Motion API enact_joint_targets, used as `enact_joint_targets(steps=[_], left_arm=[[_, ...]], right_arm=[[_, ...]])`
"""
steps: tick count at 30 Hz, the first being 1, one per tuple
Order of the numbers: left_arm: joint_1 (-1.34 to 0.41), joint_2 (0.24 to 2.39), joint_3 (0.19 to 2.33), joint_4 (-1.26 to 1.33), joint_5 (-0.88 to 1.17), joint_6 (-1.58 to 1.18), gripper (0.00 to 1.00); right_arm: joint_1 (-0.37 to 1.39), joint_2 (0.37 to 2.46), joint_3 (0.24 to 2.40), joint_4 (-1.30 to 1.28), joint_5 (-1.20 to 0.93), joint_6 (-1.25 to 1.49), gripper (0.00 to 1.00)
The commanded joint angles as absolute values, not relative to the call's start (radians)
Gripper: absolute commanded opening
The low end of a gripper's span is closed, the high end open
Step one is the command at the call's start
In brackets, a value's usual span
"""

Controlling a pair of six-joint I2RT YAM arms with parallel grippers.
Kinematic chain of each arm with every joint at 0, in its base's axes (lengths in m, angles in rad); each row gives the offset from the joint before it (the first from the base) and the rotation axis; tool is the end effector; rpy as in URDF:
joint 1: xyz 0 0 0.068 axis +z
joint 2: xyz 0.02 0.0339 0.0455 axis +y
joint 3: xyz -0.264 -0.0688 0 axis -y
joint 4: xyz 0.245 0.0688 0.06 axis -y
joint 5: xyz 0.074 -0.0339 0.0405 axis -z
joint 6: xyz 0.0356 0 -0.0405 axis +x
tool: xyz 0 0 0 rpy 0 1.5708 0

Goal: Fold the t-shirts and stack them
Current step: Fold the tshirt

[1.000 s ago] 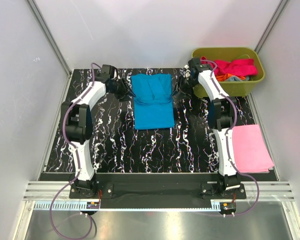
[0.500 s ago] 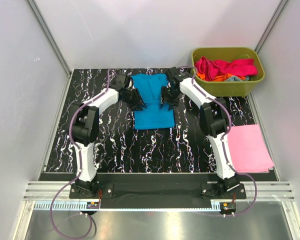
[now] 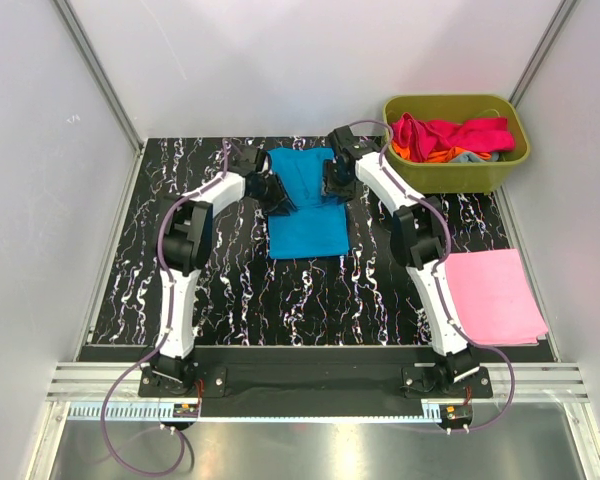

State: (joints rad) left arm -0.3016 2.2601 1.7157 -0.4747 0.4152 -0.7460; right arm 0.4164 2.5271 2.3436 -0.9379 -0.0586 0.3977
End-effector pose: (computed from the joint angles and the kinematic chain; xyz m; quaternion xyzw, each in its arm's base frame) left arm 0.4583 -0.1576 0.1509 -0.1527 0.9308 -0.3050 0.1316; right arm 0.4886 0.2183 0.1813 -0.0156 0.9743 0.1144 0.1932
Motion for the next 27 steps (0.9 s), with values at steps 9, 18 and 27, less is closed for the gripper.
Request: enact_joint_targets(steps=[9,18,27], left_arm=[[-0.210,2.385,1.997,-0.388,0.459,-0.821,0.38],[-0.172,2.225,1.927,-0.390,0.491,-0.792,0.41],[-0.227,2.078,1.678,-0.371,0.509,-0.776,0.40]], right_arm=[[0.341,2.681,2.725,-0.942,0.003,0.313,0.56],[0.301,2.517,2.585,-0.939,-0.110,0.328,0.58],[0.319,2.451,2.459,-0.917,-0.349,0.411,0.39]])
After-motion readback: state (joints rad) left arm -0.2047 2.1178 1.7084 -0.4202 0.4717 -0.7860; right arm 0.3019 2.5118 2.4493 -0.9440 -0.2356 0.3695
